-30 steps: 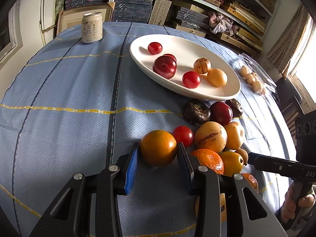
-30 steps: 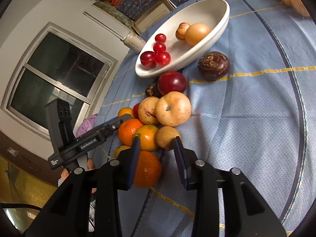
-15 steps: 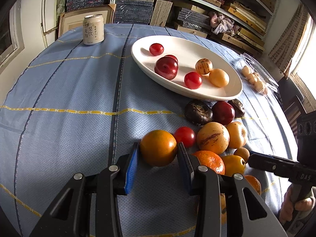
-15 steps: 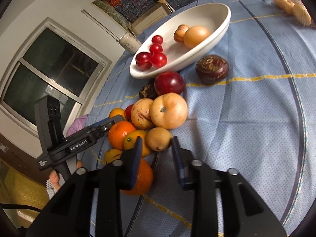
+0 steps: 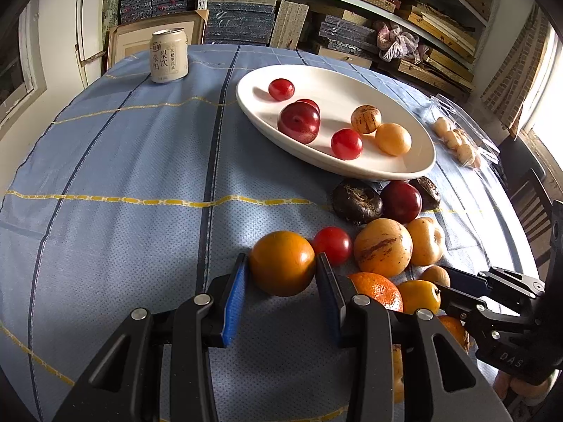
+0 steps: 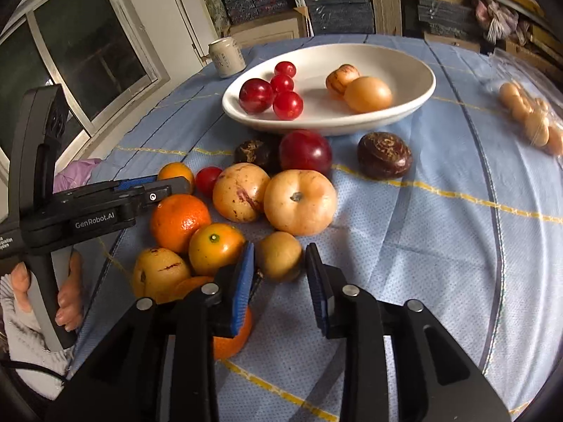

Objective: Organize fruits
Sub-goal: 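Grasp the small brown fruit with the right tool while the left tool lifts the persimmon, then lower the persimmon and brown fruit onto the white plate and open both tools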

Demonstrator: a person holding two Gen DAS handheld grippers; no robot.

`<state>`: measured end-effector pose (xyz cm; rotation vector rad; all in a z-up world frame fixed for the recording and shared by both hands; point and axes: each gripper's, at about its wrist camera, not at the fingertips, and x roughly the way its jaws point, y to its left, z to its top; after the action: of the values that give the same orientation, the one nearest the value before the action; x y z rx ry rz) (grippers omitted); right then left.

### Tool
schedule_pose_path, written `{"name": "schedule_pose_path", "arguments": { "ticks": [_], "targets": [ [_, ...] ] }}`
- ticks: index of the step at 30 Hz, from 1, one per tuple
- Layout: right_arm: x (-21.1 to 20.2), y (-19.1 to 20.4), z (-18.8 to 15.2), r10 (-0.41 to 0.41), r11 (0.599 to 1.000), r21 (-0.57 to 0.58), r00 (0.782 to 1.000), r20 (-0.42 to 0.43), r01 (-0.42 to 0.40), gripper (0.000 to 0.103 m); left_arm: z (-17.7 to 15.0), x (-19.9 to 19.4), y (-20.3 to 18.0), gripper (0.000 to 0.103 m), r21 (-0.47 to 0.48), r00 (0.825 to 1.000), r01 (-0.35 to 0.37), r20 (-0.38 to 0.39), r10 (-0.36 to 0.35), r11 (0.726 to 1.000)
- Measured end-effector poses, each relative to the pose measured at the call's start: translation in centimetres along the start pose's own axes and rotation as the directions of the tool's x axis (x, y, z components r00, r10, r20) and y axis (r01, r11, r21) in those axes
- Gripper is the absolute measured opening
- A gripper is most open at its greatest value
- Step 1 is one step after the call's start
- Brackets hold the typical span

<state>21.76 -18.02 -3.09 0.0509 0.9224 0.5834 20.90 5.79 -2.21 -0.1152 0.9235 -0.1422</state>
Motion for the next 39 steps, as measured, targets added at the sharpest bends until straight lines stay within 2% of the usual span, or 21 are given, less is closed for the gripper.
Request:
{"name": "schedule_pose_path", "arguments": {
  "ticks": [2, 7, 12, 18, 24, 27, 31, 32, 34, 39],
  "targets": [
    [-0.2, 0.2, 0.0, -0.018, 1.0, -0.015, 1.0, 0.008, 0.019, 0.03, -0.1, 0.0, -0.2, 0.039, 0.008, 1.0, -0.008, 0.003, 0.008, 1.0],
    [-0.6, 1.4, -0.7, -0.068, 0.994, -0.088, 0.997, 0.037, 0.072, 0.028, -0.4, 0.0, -1.2, 0.039, 0.067, 0.996, -0.085, 0.035, 0.083, 0.994],
    [-0.5, 0.8, -0.8, -0.072, 0.994, -0.085, 0.997, 0.031, 0.074, 0.029, -0.8, 0.3, -2.3, 0.039, 0.133, 0.985, -0.168, 0.069, 0.16, 0.977],
    [-0.6, 0.6, -1.1, -0.049, 0.996, -0.08, 0.999, 0.021, 0.05, 0.029, -0.9, 0.2, -2.3, 0.039, 0.136, 0.984, -0.171, 0.07, 0.162, 0.976],
    [-0.8, 0.9, -1.4, -0.078, 0.992, -0.092, 0.996, 0.037, 0.081, 0.028, -0.9, 0.2, -2.3, 0.039, 0.141, 0.984, -0.174, 0.073, 0.165, 0.975],
    [-1.1, 2.1, -1.7, -0.133, 0.98, -0.138, 0.988, 0.074, 0.142, 0.028, -1.0, 0.1, -2.4, 0.039, 0.15, 0.982, -0.18, 0.081, 0.169, 0.972],
    [-2.2, 4.5, -2.1, -0.248, 0.928, -0.24, 0.953, 0.174, 0.285, 0.028, -1.1, 0.0, -2.4, 0.039, 0.153, 0.982, -0.181, 0.091, 0.168, 0.971],
    [-2.5, 4.3, -2.0, -0.255, 0.925, -0.237, 0.948, 0.189, 0.297, 0.028, -1.1, -0.1, -2.4, 0.039, 0.151, 0.981, -0.18, 0.097, 0.167, 0.972],
    [-2.9, 3.5, -1.7, -0.252, 0.934, -0.204, 0.947, 0.2, 0.292, 0.028, -1.0, -0.7, -2.5, 0.039, 0.145, 0.977, -0.188, 0.126, 0.17, 0.972],
    [-3.5, 1.2, -0.8, -0.2, 0.968, -0.114, 0.96, 0.194, 0.225, 0.028, -0.1, -2.3, -2.0, 0.039, 0.099, 0.971, -0.173, 0.184, 0.153, 0.98]
  ]
}}
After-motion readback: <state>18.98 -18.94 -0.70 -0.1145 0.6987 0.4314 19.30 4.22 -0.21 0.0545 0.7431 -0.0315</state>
